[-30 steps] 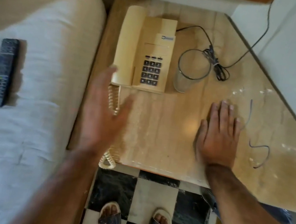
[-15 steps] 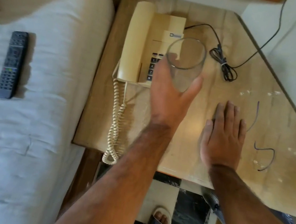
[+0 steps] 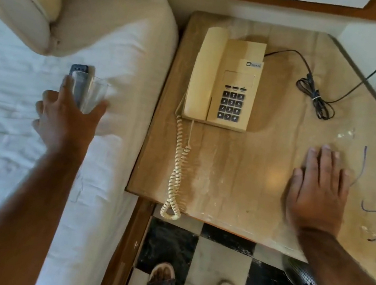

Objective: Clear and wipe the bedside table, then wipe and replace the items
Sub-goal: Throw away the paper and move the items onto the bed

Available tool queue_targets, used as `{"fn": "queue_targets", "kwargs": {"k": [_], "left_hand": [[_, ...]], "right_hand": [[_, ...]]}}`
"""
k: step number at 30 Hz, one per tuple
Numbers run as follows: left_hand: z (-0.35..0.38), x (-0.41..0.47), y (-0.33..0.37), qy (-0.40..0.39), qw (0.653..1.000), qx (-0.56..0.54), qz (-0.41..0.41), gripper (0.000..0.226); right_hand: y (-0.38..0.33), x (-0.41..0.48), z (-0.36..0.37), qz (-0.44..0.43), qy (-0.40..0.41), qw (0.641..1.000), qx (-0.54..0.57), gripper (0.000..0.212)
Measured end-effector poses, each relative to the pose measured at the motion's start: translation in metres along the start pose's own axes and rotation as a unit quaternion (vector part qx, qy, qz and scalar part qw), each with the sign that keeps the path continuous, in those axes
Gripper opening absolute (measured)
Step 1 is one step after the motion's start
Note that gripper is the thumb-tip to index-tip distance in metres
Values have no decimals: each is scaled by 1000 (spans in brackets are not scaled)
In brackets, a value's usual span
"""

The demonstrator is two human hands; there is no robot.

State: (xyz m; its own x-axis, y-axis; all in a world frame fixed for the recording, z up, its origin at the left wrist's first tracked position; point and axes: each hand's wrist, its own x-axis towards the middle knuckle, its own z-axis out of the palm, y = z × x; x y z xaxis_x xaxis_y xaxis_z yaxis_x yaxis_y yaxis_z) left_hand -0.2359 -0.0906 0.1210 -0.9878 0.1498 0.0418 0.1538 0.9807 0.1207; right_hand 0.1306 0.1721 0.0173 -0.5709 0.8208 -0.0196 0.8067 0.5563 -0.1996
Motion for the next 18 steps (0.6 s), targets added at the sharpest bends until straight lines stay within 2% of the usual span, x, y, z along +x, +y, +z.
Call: {"fn": "queue_targets", "kwargs": {"k": [4,5,7,9,11,13,15,16,18], "left_hand": [[6,-1,-1,20,999,43,2,107],[6,-8,3,41,998,31,27,111],[8,-30,19,64,988,-39,138,108],[13,-55,38,18,964,-148,219,99],[20,-67,66,-80,941,-246,218,93],[31,-59,97,-148,924,-304,180,88],[41,-41,124,-217,901,-357,120,86],[46,-33,135,-252,887,-374,98,87],[57,-25,155,-304,875,-364,99,89]], "right_hand": [[-3,1,2,0,4,1000,7,61],[-3,2,3,0,3,1000,9,61],[-2,1,0,5,-10,1000,10,63],[-5,1,-7,1,-6,1000,28,70],[-16,10,-16,-35,26,997,61,76],[-46,35,-25,-63,57,988,132,77],[-90,61,-29,-22,28,961,275,78],[-111,72,-29,19,-3,935,353,79],[-146,91,-26,119,-74,859,492,83]]}}
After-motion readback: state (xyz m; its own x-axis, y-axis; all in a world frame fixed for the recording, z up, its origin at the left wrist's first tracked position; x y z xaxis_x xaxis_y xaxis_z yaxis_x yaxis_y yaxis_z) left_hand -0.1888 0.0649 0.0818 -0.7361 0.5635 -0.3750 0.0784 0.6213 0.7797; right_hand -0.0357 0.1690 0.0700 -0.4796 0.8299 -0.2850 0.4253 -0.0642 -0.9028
